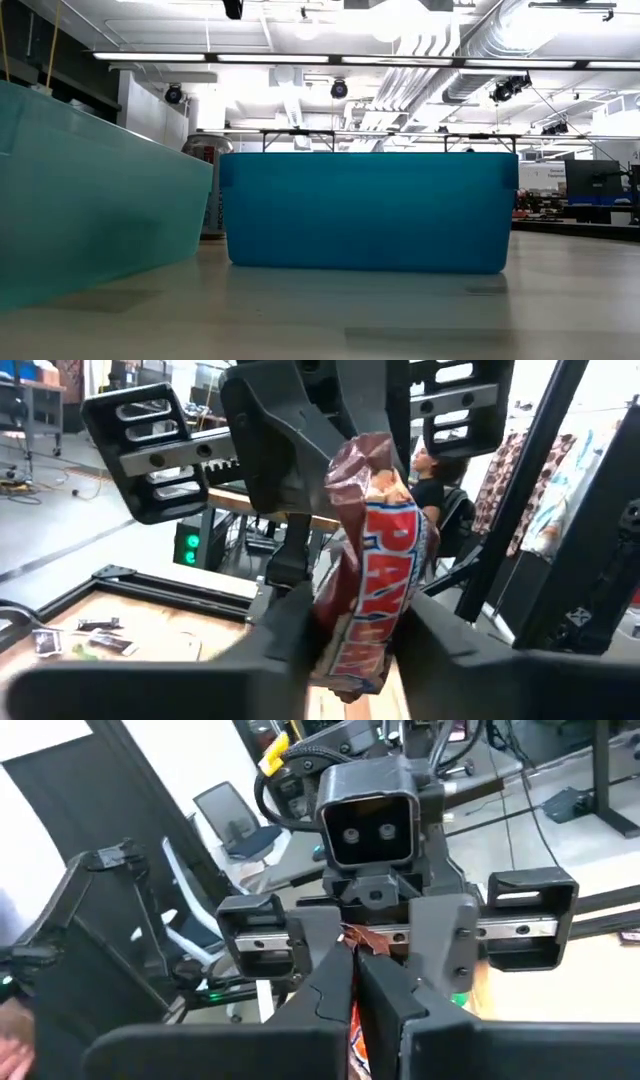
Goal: Sort candy
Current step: Put the brown chocolate into the green bin
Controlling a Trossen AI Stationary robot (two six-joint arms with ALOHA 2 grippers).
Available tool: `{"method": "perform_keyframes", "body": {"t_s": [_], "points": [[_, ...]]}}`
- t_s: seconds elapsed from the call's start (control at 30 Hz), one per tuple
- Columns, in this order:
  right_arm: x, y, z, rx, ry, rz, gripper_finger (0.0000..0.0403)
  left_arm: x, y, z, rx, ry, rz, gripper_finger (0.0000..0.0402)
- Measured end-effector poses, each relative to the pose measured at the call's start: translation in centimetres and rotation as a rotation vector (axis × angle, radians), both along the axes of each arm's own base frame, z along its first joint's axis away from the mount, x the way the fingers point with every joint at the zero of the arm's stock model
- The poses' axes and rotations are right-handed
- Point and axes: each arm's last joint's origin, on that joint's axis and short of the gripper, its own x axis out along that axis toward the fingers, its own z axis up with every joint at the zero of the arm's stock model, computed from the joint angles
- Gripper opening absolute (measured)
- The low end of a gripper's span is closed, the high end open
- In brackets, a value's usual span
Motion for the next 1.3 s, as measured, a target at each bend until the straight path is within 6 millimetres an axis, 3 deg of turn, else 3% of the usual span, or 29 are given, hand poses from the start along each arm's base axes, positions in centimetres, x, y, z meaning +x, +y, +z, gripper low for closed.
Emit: {"method": "perform_keyframes", "body": {"t_s": [0.1, 0.3, 0.47, 0.6, 0.77, 0.93, 1.1, 1.3], "points": [[0.0, -0.1, 0.2, 0.036, 0.016, -0.049, 0.0028, 0.0, 0.0, 0.0, 0.026, 0.001, 0.008, 0.0038], [-0.5, -0.9, 2.5, -0.098, -0.018, -0.217, 0.0136, -1.2, 0.2, 0.2, 0.043, 0.066, 0.024, 0.0035], [-1.4, -1.3, 5.1, -0.252, 0.003, -0.276, 0.0221, -3.9, 0.6, 0.7, 0.043, 0.159, 0.039, 0.0032], [-2.2, -1.9, 6.1, -0.298, 0.062, -0.281, 0.0261, -6.4, 0.5, 1.0, -0.022, 0.221, 0.012, 0.0030], [-3.1, -2.7, 6.5, -0.304, 0.141, -0.295, 0.0274, -9.3, -0.9, 0.0, -0.217, 0.401, -0.139, 0.0031], [-3.3, -3.2, 5.8, -0.303, 0.217, -0.299, 0.0275, -11.0, -3.7, -2.0, -0.389, 0.679, -0.276, 0.0031], [-3.4, -3.4, 5.5, -0.303, 0.249, -0.299, 0.0275, -11.1, -7.1, -3.9, -0.369, 0.829, -0.317, 0.0031], [-3.4, -3.4, 5.5, -0.305, 0.249, -0.297, 0.0275, -9.9, -10.3, -7.1, -0.222, 0.976, -0.274, 0.0031]]}}
